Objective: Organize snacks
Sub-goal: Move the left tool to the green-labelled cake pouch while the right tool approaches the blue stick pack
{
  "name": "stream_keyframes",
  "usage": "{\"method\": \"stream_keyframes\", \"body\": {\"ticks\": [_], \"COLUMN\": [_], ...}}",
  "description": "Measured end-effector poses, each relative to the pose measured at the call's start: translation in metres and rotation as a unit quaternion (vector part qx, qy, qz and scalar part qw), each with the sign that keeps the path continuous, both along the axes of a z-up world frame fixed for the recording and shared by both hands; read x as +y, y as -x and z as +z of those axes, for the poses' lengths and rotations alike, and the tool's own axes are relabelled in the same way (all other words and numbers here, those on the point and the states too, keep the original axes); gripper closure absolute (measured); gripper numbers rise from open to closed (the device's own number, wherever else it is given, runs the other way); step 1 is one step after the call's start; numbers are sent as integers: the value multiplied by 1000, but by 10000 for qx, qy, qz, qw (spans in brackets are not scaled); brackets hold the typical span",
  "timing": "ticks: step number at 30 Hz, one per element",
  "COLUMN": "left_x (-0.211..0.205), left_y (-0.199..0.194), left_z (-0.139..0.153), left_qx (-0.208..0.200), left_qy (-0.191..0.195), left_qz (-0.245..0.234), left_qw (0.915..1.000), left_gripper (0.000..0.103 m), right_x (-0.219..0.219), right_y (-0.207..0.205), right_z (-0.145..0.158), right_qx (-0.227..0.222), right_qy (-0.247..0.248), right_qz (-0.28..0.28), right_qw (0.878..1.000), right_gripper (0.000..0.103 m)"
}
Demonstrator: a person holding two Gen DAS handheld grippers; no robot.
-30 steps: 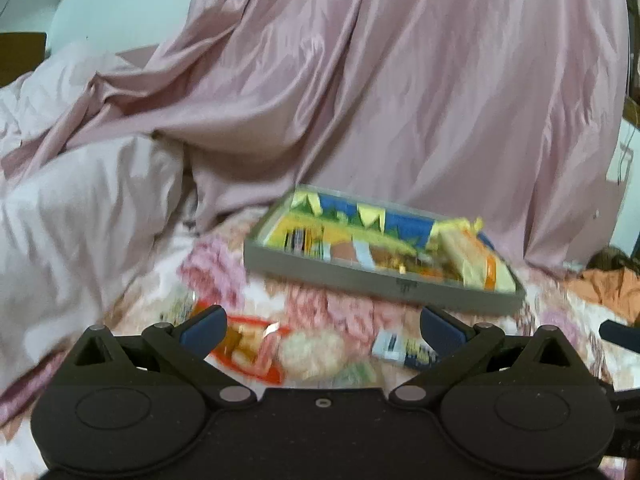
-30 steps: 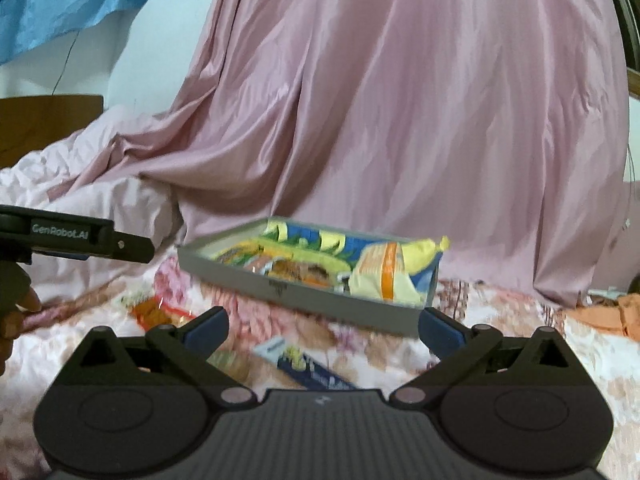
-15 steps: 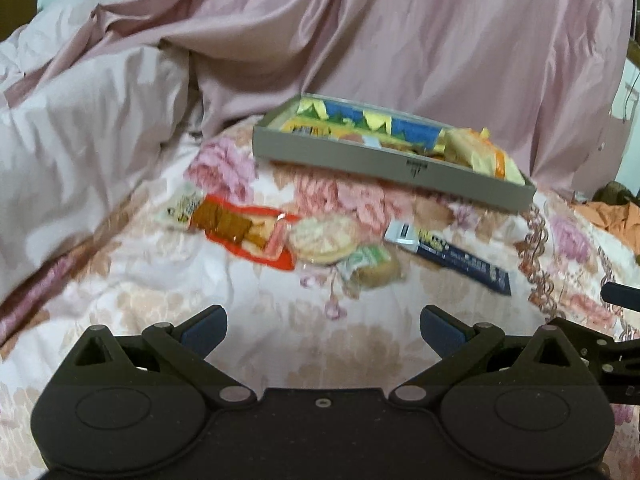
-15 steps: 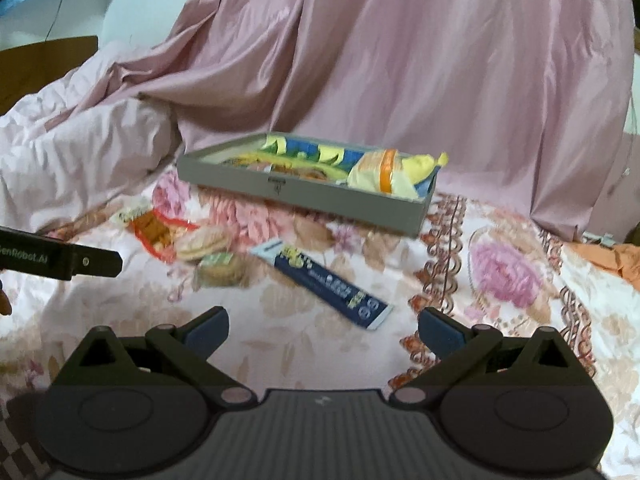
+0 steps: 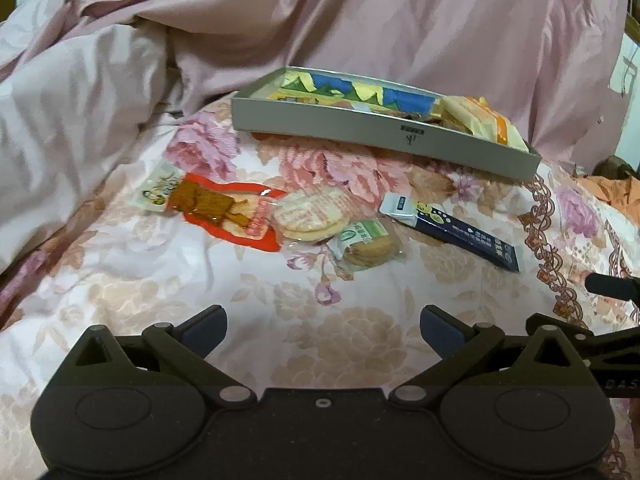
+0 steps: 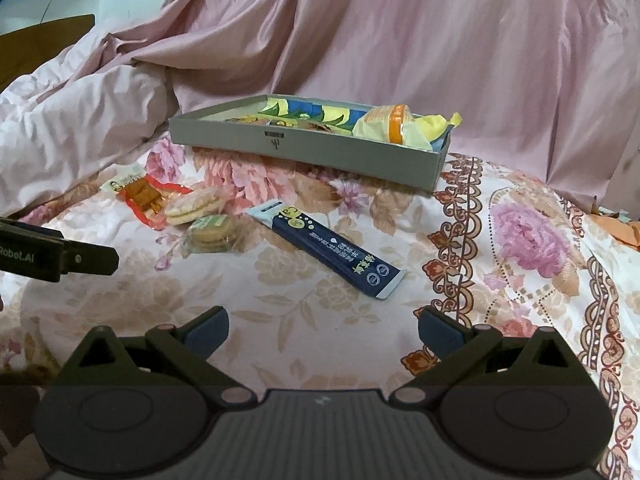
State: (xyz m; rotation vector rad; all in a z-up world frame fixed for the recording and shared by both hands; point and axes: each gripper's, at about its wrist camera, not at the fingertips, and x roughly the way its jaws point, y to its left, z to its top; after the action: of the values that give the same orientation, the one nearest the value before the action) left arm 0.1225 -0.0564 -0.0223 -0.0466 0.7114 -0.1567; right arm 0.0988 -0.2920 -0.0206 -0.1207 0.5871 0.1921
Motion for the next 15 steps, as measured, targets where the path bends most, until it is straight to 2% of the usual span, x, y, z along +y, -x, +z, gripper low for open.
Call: {"method": "stream_keyframes", "body": {"ticks": [8, 15], "left_x": [-13, -26], "left_y": [-28, -57], "left_z": [-10, -16], "left_qx": [77, 86], "left_qy": [-8, 88], "left_qz": [-355, -481], "left_qw": [9993, 9988], "left_gripper": [1, 1], "right_x": [-4, -19], "right_y": [-30, -66], "right_z": [-11, -22], "right_qx": [-113, -38], "right_qy": [250, 164], "right_qz": [486, 657], "right_qw": [9984, 9977], "right_gripper": [0, 0]}}
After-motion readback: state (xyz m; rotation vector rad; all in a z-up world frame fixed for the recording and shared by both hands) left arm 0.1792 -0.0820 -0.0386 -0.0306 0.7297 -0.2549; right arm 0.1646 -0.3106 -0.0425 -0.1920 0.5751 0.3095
